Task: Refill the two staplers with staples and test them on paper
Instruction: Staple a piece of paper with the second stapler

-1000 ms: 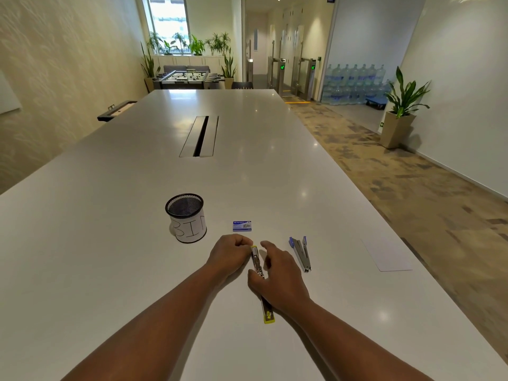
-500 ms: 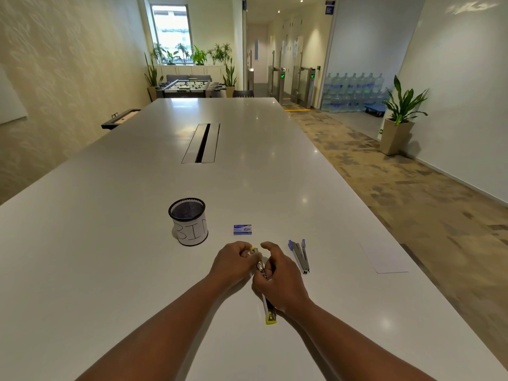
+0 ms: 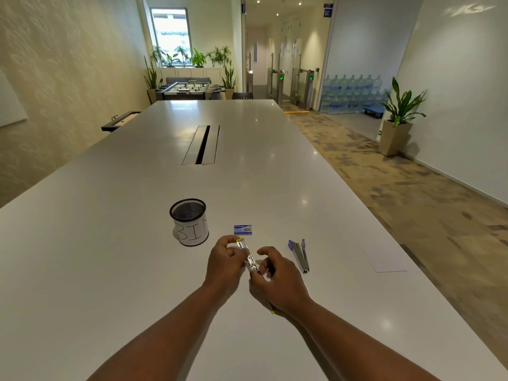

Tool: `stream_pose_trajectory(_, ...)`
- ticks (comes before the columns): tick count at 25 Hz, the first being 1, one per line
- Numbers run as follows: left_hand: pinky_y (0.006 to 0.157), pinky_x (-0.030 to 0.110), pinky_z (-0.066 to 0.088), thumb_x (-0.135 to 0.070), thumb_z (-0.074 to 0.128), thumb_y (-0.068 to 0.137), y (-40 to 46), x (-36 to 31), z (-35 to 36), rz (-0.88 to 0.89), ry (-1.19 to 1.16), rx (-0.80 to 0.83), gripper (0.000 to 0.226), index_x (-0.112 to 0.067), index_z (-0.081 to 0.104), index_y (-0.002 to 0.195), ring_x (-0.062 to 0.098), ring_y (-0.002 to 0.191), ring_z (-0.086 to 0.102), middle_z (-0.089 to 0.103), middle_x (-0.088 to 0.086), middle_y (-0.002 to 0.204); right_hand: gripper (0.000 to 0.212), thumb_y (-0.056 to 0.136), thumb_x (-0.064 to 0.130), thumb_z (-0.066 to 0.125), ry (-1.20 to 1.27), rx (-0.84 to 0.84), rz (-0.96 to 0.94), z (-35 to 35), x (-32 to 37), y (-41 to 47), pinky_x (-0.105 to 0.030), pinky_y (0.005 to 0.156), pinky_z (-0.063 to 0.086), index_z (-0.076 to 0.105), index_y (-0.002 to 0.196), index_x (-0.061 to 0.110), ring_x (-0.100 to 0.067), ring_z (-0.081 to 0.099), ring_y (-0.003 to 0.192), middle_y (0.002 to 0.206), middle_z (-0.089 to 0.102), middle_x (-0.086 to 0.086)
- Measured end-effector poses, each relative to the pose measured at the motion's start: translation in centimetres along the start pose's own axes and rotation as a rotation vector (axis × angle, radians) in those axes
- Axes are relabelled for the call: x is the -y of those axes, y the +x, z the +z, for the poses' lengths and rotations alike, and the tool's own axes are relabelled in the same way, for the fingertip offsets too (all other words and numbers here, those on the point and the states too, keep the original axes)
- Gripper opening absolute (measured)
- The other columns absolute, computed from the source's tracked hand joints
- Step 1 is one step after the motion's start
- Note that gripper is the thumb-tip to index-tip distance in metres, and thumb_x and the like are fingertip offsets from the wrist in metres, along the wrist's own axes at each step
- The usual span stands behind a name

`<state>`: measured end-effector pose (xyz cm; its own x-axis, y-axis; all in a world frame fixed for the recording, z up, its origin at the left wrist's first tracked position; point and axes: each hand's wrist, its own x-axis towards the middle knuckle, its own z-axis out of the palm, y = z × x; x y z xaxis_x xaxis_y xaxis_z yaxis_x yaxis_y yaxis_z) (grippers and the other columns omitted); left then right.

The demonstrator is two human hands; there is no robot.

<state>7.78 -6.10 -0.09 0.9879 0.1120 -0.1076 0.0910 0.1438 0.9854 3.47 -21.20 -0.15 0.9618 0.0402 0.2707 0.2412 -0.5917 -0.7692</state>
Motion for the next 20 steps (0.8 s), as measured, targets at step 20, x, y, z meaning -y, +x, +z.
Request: stream_pose_trajectory(20,0.061,0.033,0.05,0.014,0.058,0.089,-2.3,-0.2,-0.7,0.014,-0.089,0.187,0.036,-0.007,0.05,0.118,0.026,0.066,0.06,0.065,0.025,0.075,0.029,0.098,0.057,0.043,-0.152,-0.067,-0.229,0.1,-0.2,-0.6,-0.02,0.068,0.042,0.059,0.106,0.035,-0.004,0.054,0.084,0.092,0.055,0.02)
